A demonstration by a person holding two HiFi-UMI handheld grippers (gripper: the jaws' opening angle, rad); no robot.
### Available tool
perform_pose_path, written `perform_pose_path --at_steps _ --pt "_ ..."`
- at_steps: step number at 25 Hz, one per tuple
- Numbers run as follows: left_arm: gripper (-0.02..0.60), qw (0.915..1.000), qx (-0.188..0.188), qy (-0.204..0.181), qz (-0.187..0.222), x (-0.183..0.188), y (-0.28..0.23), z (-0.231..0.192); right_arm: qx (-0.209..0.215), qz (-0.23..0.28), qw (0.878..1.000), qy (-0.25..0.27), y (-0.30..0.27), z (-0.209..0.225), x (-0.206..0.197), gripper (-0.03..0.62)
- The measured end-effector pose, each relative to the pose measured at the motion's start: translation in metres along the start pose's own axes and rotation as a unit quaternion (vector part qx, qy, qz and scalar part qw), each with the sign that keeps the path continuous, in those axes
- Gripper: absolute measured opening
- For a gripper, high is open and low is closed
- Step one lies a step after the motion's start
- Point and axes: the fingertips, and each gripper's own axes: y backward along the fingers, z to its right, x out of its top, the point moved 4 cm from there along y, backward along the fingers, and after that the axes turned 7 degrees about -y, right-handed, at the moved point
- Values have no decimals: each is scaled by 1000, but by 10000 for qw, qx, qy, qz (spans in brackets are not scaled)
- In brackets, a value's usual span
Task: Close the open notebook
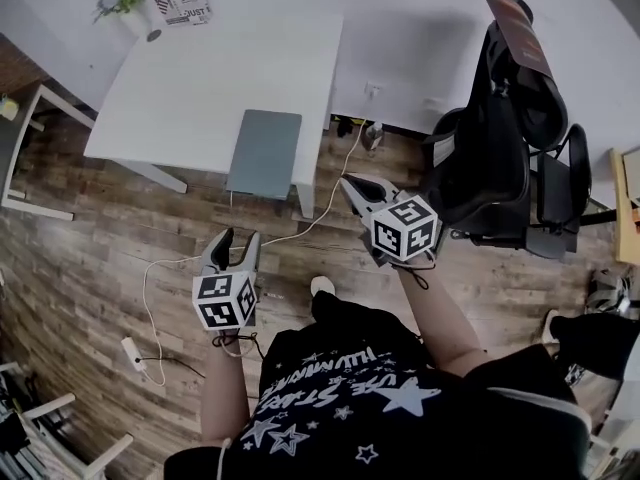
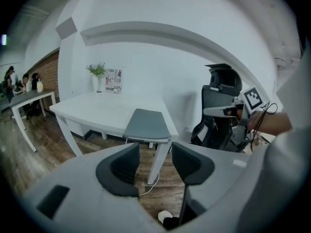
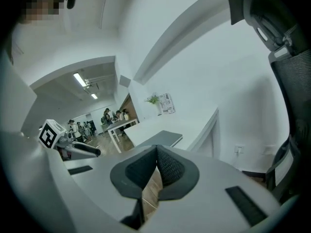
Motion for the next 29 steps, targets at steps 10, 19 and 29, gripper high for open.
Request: perform_pose_path --at_steps 10,19,29 --pt "67 9925 793 723 586 -57 116 -2 648 -269 9968 383 -1 -91 -27 3" --pt "23 9864 1032 907 897 -108 215 44 903 -349 9934 611 73 -159 -75 3" --pt "23 9834 1136 1086 907 -181 308 104 948 -534 9922 601 170 -208 -151 3"
